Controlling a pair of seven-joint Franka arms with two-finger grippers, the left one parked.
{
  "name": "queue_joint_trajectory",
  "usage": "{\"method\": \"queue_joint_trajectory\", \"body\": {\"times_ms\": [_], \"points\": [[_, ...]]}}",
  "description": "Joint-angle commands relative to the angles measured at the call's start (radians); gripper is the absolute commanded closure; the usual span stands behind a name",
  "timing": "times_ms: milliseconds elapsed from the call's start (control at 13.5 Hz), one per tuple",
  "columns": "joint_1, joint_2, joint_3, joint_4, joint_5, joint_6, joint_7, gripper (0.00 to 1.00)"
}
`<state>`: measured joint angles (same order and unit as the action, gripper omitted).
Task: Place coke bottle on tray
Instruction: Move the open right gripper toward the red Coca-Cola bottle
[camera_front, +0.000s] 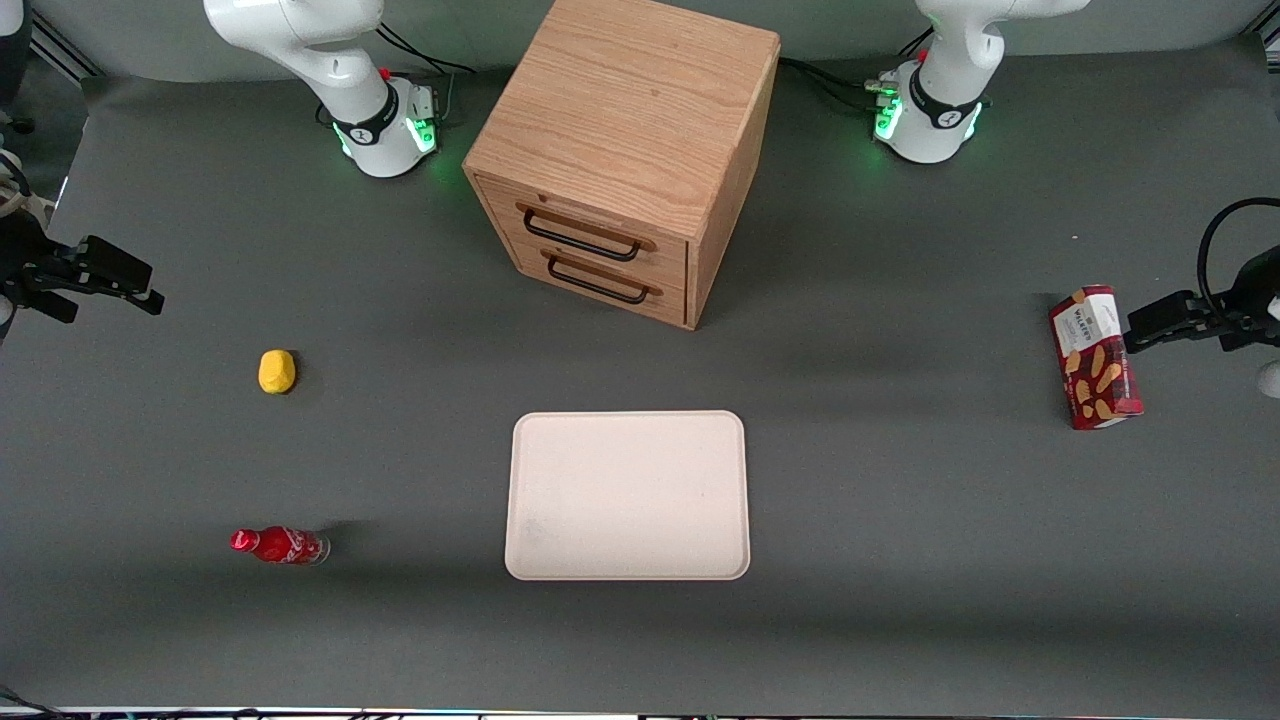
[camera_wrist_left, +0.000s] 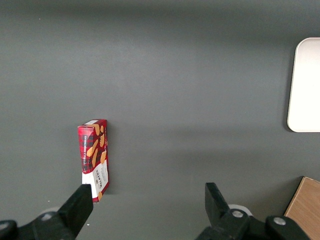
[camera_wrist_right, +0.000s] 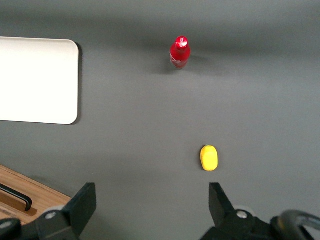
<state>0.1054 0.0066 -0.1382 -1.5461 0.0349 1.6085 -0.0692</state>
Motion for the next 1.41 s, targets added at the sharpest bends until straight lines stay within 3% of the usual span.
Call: {"method": "queue_joint_trajectory", "body": {"times_ms": [0,593,815,963,1333], "points": [[0.007,-0.005,-0.001,0.011,-0.023,-0.016,0.026,0.0],[0.004,0.012,-0.004,0.038,-0.024,-0.018,0.014,0.0],[-0.024,0.223,-0.018,0.321,-0.021,-0.161,0.009,0.0],[-0.07,0.369,-0.018,0.517,-0.018,-0.22,-0.097,0.0],[-0.162,0.579,0.008,0.695,0.016,-0.104,-0.23,0.0]]}}
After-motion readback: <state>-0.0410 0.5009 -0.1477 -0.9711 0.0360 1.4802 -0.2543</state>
